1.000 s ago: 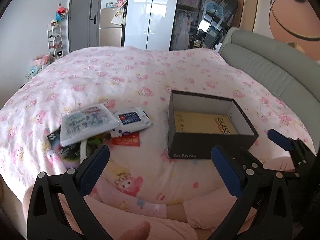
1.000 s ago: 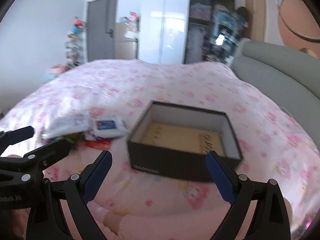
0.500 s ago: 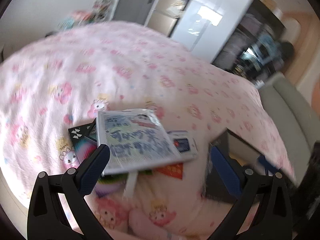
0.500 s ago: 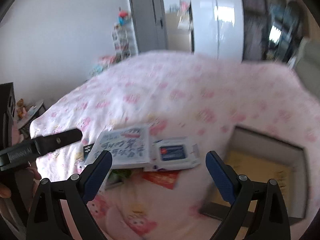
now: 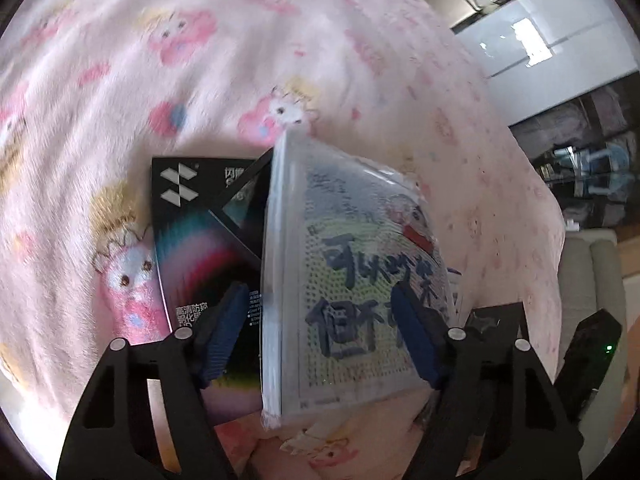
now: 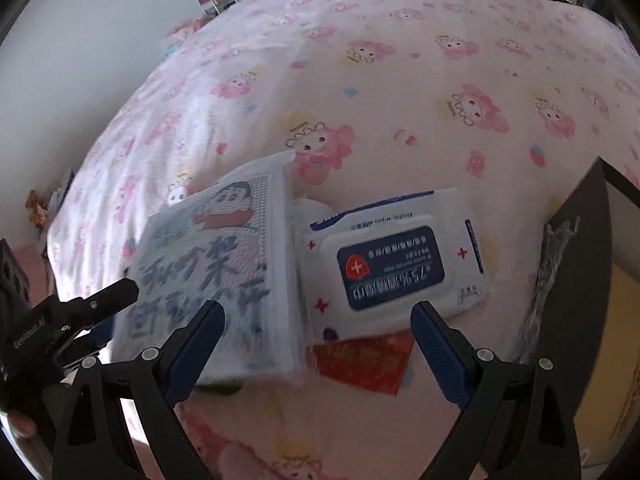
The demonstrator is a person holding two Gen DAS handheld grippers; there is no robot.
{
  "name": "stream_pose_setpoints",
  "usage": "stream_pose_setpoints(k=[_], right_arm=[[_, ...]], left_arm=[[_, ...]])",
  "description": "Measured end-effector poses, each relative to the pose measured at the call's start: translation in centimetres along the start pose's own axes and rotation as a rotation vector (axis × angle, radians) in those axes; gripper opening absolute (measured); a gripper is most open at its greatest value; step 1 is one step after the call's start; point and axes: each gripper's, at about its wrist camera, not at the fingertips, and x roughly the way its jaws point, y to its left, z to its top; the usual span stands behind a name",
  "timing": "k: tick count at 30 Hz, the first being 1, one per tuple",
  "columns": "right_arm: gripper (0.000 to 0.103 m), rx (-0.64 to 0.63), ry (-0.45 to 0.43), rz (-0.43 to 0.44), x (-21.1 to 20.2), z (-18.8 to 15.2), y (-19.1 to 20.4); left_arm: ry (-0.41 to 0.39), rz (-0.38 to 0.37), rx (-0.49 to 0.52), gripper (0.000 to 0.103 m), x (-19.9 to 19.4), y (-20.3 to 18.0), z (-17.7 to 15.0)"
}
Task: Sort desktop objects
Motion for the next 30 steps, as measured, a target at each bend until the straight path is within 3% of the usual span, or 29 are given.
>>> stream_pose_setpoints(k=[3, 4, 6, 8, 9, 10, 15, 18, 19, 21, 23, 25, 27, 30], right_arm=[[0.093, 0.039, 0.057, 0.064, 1.8, 0.3, -0.4], [0.093, 0.065, 0.074, 0.104, 2.2, 0.2, -0.7], [0.093, 0.102, 0.087, 0.164, 2.5, -0.1, -0.9], [0.082, 0.099, 0.085, 0.195, 2.1, -0.4, -0.5], [0.067, 0.086, 0.076, 0.200, 1.5, -0.4, -0.1], [0.064, 0.073, 0.067, 0.206, 1.0, -0.4, 0.3], [0.052, 0.041, 0.009, 0.225, -2.9, -1.1, 0.1], [0.049, 0.046, -0.016, 0.232, -5.3, -2.8, -1.0], [0.047, 0.049, -0.014, 0.243, -5.8, -3.4, -1.3], [0.045, 0.045, 0.001, 0.266, -5.8, -4.7, -1.2], [0.042, 0.035, 0.011, 0.250, -5.9, -5.8, -1.1], [0.042, 0.005, -0.002, 0.172, -6.0, -6.2, -1.0], [0.042, -0.020, -0.029, 0.110, -6.0, -6.0, -1.1], [0.043, 0.006, -0.029, 0.130, -5.4, -5.3, -1.6]], left_arm=[[-0.002, -0.001, 0.005, 0.069, 0.1, -0.2, -0.1], [-0.003, -0.002, 0.007, 0.060, 0.1, -0.2, -0.2], [-0.005, -0.002, 0.010, 0.057, 0.2, -0.4, -0.2], [-0.006, -0.003, 0.013, 0.051, 0.3, -0.5, -0.3], [-0.007, -0.004, 0.015, 0.052, 0.3, -0.6, -0.4], [-0.008, -0.004, 0.017, 0.052, 0.3, -0.6, -0.4], [0.012, -0.059, 0.020, 0.053, 0.6, -0.9, -0.6], [0.077, -0.098, 0.014, 0.054, 1.4, -1.0, -0.7], [0.087, -0.095, 0.015, 0.055, 1.4, -1.1, -0.8], [0.039, -0.021, 0.035, 0.054, 0.7, -1.4, -0.9], [-0.021, 0.048, 0.056, 0.054, -0.1, -1.8, -0.9], [-0.066, 0.076, 0.072, 0.054, -0.9, -2.1, -1.0], [-0.043, 0.072, 0.081, 0.054, -0.7, -2.1, -1.0], [-0.010, 0.073, 0.097, 0.058, -0.2, -2.2, -1.1]])
